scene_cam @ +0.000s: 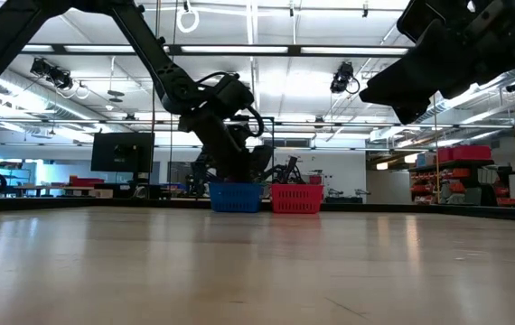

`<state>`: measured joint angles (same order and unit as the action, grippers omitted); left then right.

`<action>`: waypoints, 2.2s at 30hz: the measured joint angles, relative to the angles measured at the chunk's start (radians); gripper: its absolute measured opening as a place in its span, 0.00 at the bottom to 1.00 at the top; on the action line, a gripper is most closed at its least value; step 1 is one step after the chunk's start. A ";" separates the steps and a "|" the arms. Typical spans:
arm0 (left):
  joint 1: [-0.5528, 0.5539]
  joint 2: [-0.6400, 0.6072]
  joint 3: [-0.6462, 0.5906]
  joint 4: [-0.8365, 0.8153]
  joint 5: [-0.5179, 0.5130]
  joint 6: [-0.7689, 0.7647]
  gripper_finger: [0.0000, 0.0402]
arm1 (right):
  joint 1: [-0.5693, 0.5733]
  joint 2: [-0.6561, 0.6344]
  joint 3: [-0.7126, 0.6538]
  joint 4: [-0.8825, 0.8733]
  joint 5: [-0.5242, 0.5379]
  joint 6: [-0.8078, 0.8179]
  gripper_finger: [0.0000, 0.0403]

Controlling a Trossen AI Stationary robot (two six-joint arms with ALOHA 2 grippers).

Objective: Pick & Place USB Port
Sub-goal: Put the pink charger cable into the blue bin, then return to Home Position

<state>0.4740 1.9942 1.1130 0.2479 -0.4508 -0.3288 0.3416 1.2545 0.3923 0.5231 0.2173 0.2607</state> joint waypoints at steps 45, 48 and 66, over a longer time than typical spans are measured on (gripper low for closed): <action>0.001 -0.003 -0.002 0.241 -0.017 -0.059 0.32 | 0.000 0.000 0.000 -0.032 0.003 -0.003 0.24; 0.000 -0.003 -0.002 0.265 0.040 -0.072 0.32 | 0.000 0.000 0.000 -0.038 0.003 -0.007 0.24; -0.148 -0.012 -0.002 0.600 1.323 -0.052 0.26 | -0.030 -0.001 0.000 -0.040 0.104 -0.144 0.24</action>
<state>0.3258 1.9820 1.1110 0.8478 0.8720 -0.3808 0.3121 1.2533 0.3927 0.4828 0.3212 0.1172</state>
